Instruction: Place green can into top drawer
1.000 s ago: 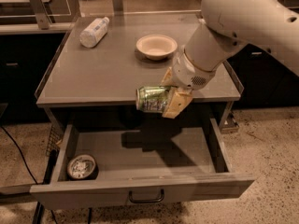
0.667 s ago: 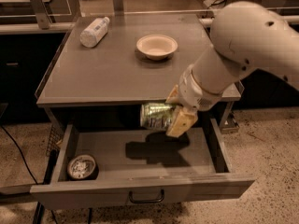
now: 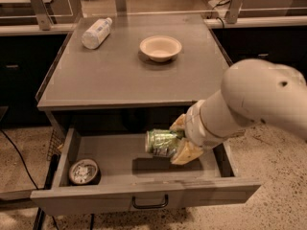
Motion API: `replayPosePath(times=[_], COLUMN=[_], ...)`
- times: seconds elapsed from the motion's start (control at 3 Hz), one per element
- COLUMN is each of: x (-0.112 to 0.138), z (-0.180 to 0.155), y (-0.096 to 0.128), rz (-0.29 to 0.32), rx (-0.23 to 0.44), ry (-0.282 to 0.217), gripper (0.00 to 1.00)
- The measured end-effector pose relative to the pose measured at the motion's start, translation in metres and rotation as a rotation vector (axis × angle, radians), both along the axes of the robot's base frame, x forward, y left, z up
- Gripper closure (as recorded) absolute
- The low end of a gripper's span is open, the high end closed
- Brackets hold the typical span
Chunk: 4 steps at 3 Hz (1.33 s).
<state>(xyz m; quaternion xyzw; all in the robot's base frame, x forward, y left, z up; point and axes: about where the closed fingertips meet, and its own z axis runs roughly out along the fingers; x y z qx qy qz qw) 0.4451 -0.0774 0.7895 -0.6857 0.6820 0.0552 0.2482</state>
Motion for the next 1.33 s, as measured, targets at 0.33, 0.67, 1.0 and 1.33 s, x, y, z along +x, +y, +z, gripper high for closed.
replayPosePath(times=[0.33,0.67,1.0,1.33], x=[0.009,0.009,0.029,0.043], z=[-0.004,-0.006,-0.022,-0.037], y=[0.001,-0.001,-0.014,-0.022], rz=[-0.005,-0.003,-0.013,-0.021], rx=[0.007,-0.044,-0.075,-0.075], ry=[-0.076,-0.096,-0.085,-0.066], gripper=[1.0,1.0,1.0,1.0])
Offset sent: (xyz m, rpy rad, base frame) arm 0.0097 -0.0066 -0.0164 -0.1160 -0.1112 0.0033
